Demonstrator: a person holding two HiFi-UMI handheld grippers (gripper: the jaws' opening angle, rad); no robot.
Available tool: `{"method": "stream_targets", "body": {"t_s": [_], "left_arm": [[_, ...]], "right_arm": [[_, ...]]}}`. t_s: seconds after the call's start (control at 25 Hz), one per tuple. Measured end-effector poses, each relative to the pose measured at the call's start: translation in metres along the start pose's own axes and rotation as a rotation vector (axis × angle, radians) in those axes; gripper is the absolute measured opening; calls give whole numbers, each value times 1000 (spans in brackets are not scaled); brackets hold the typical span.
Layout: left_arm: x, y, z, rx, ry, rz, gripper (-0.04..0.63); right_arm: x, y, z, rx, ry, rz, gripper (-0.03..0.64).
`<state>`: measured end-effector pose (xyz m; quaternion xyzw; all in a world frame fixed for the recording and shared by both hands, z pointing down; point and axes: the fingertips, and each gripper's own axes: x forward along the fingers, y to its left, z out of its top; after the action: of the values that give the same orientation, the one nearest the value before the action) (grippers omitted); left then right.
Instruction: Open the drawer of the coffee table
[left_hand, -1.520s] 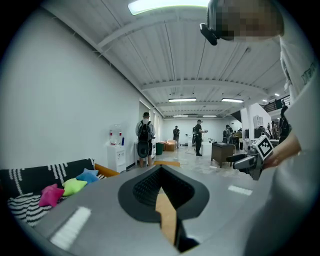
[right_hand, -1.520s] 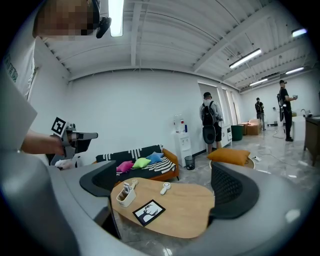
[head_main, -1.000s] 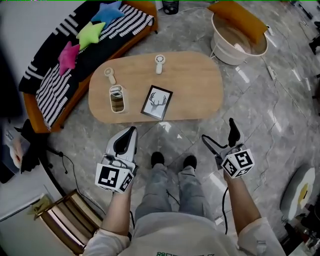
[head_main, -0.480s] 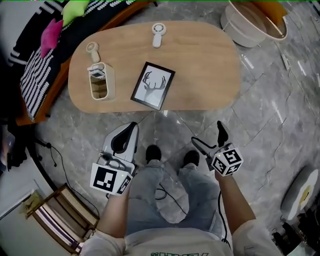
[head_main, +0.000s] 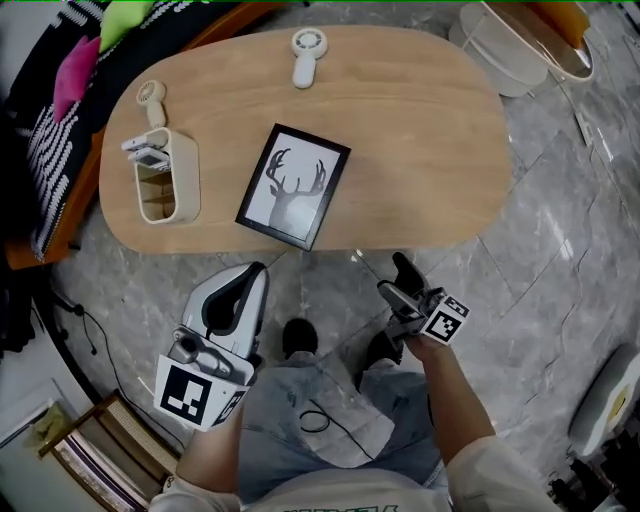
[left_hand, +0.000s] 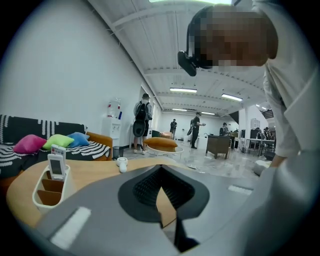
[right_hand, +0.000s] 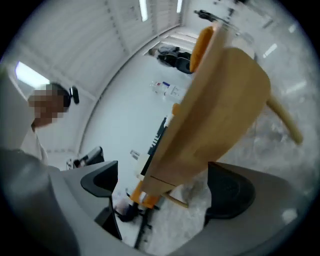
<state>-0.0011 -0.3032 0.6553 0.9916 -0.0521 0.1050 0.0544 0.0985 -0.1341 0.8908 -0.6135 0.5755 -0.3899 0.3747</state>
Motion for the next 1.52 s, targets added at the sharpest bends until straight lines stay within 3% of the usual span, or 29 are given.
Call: {"method": "stream_targets", "body": {"t_s": [0.12, 0.32, 0.48, 0.68, 0.8, 0.96, 1.12, 1.28, 1.52], "left_arm": [[3, 0, -6, 28, -20, -25, -2], [10, 2, -13, 69, -53, -48, -2], [12, -1, -23, 62, -35, -74, -2], [14, -3, -37, 55, 4, -87, -2], [16, -2, -40, 58, 10, -87, -2], [17, -1, -43, 61, 13, -86, -2], [17, -2, -47, 54, 24, -90, -2], [16, -8, -44, 49, 26, -97, -2], [15, -27, -35, 32, 29, -137, -2]], "right_arm": [[6, -29, 7, 152, -149, 150, 552], [26, -62, 19, 180, -237, 260, 537], [23, -85, 15, 189, -245, 274, 454], [36, -104, 21, 180, -265, 303, 459], [51, -92, 34, 152, -269, 351, 455], [47, -96, 31, 178, -288, 417, 412], [47, -97, 27, 195, -292, 386, 405], [35, -82, 21, 198, -289, 410, 405], [-6, -67, -23, 232, -214, 397, 410]]}}
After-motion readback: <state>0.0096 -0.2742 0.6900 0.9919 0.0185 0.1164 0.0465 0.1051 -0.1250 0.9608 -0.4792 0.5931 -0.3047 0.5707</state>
